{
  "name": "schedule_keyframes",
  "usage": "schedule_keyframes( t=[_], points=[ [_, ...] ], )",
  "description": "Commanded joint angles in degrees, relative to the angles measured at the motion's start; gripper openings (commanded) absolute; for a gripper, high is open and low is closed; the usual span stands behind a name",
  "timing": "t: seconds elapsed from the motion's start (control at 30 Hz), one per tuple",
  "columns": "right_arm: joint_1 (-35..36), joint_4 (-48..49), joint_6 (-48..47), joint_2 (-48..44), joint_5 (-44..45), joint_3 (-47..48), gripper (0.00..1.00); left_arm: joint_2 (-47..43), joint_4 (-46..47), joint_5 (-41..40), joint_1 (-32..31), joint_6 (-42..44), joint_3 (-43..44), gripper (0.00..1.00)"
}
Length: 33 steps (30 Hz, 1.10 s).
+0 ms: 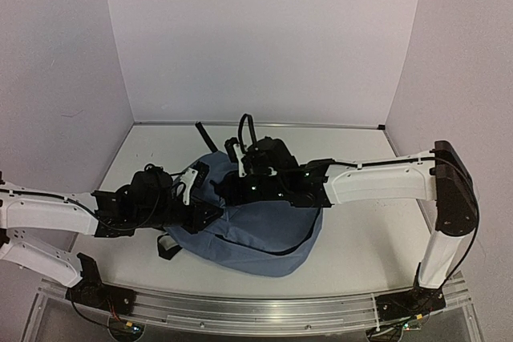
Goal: Pack the student bag
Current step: Zip the student bag at the center of the board.
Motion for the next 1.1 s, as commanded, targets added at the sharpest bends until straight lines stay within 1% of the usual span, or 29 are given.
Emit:
schedule_keyframes(
  t=[0.0, 0.13, 0.27, 0.3, 0.57, 0.8, 1.07],
  points=[
    [-0.61, 5.22, 0.66, -2.54, 1.21, 1.30, 0.00, 1.52, 3.81, -1.33, -0.45, 0.36, 2.66, 0.17],
    [-0.64, 5.19, 0.66, -2.72, 1.61, 1.20, 0.00, 3.28, 4.55, -1.17, -1.11, 0.28, 3.60, 0.11],
    [-0.64, 5.14, 0.66, -2.72, 1.89, 1.13, 0.00, 4.36, 5.01, -1.51, -1.92, 0.37, 4.13, 0.01],
    [-0.64, 5.11, 0.66, -2.79, 1.95, 1.04, 0.00, 4.41, 5.12, -1.52, -2.10, 0.37, 4.10, 0.00],
    [-2.01, 4.64, 0.53, -4.96, 4.17, 0.04, 0.00, 2.38, 3.70, -2.97, -2.31, -0.71, 2.20, 0.00],
    [-4.22, 3.45, -1.41, -6.88, 4.88, 1.08, 0.00, 1.17, -3.58, -0.35, -2.31, -1.51, 1.65, 0.00],
    [-6.70, 3.45, -1.89, -8.20, 5.42, 1.31, 0.00, -0.34, -6.85, -0.28, -2.31, -3.99, -0.46, 0.00]
  ],
)
